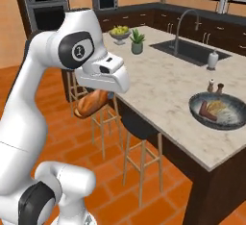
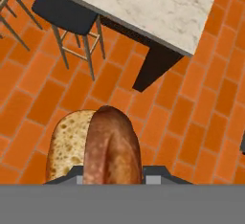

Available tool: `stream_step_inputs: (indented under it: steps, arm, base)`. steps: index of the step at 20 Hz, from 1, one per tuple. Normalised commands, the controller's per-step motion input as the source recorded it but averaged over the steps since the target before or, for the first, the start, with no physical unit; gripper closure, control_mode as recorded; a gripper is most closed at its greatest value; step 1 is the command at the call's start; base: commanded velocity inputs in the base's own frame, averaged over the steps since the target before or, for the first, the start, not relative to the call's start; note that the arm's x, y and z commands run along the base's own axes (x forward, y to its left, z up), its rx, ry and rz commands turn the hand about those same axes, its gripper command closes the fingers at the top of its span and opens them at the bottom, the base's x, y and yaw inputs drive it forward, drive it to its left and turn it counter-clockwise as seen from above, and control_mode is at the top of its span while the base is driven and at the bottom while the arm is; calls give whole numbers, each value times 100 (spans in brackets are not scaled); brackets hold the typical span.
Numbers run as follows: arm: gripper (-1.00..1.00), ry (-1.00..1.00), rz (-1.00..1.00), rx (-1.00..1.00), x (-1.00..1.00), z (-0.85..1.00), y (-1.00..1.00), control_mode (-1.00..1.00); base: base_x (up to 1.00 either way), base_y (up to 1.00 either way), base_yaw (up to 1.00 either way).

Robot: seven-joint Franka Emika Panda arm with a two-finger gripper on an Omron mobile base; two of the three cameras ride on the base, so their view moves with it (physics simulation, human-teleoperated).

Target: Place one bun and one sausage from the bowl on each plate.

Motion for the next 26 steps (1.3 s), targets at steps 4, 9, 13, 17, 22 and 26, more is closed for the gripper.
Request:
stream_step_inputs:
  steps: [4, 9, 13, 17, 22, 26]
  arm:
    - [100, 0, 0, 0, 0, 0, 0, 100]
    - [100, 0, 0, 0, 0, 0, 0, 100]
    - [100, 0, 0, 0, 0, 0, 0, 100]
    - [100, 0, 0, 0, 0, 0, 0, 100]
    - [100, 0, 0, 0, 0, 0, 0, 100]
    - [100, 0, 0, 0, 0, 0, 0, 100]
  base:
    - [17, 100, -43]
    - [27, 100, -41]
    - [49, 100, -37]
    - [54, 100, -36]
    - [56, 100, -38]
    - [63, 100, -40]
